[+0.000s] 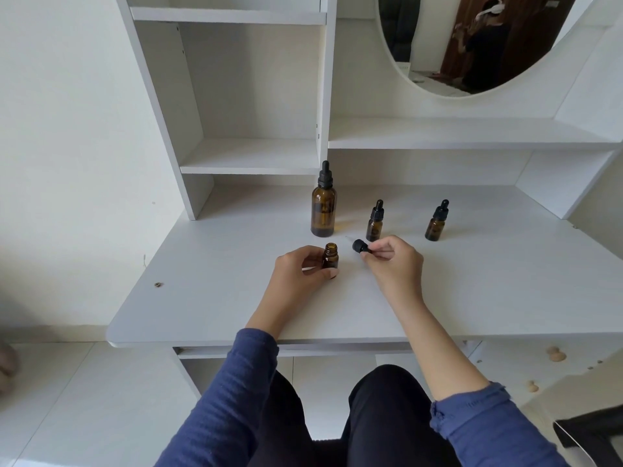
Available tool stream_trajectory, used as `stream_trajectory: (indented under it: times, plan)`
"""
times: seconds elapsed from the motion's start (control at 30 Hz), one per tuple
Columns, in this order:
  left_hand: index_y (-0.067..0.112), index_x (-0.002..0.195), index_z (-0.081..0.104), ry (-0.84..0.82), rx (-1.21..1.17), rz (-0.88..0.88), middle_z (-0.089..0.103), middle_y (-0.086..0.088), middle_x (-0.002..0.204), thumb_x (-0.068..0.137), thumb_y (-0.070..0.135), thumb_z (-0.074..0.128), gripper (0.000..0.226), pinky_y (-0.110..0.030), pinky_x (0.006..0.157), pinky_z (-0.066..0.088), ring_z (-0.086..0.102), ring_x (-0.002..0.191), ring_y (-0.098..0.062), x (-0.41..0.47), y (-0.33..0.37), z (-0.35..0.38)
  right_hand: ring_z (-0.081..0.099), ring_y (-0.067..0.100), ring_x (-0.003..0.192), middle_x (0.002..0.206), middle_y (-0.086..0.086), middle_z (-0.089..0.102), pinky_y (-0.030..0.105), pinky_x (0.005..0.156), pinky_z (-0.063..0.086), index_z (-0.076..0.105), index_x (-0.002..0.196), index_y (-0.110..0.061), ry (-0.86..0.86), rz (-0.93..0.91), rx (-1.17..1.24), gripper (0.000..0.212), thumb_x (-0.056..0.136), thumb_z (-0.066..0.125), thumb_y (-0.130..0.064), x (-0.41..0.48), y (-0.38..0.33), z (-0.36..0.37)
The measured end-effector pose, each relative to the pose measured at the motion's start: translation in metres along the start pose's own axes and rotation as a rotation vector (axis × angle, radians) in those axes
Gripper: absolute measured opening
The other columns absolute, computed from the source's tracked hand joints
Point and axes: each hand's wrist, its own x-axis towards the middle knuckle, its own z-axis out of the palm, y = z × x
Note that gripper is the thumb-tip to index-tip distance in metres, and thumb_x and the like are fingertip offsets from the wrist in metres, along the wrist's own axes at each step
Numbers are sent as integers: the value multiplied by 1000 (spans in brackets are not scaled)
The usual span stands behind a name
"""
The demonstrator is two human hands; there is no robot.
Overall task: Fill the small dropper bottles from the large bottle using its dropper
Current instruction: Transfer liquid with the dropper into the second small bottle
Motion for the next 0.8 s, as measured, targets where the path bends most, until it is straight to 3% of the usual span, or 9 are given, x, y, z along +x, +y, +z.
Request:
stream_trajectory:
  times: [0.4, 0.5, 0.63, 0.8]
  plan:
    - [8, 104, 66, -1, -15, -12, 68, -3, 98, 75, 8, 74, 30, -3, 76, 48, 64, 91, -11, -1, 1, -1, 62, 14, 72, 77, 5, 65, -1, 61, 44, 64, 78, -7, -6, -27, -45, 13, 72, 72, 0, -2, -1, 1]
    - [8, 104, 66, -5, -9, -11, 68, -1, 97, 76, 9, 74, 30, -1, 73, 46, 63, 87, -5, -1, 3, -1, 64, 15, 75, 78, 4, 66, 2, 61, 45, 63, 78, -10, -8, -30, -44, 13, 73, 73, -2, -2, -1, 1]
    - [9, 105, 65, -17, -1, -10, 65, 4, 93, 77, 9, 73, 30, 2, 70, 44, 59, 82, 3, -2, 5, -1, 62, 14, 86, 90, 5, 67, 10, 75, 47, 64, 88, -9, 25, -66, 1, 11, 78, 68, -6, -2, -4, -2]
    - [10, 104, 66, -15, -6, -10, 66, 2, 94, 77, 9, 73, 28, 1, 71, 44, 60, 83, 2, -2, 4, -1, 62, 11, 88, 91, 6, 67, 4, 80, 46, 64, 89, -9, 39, -192, 106, 10, 83, 59, -2, 12, -36, 4]
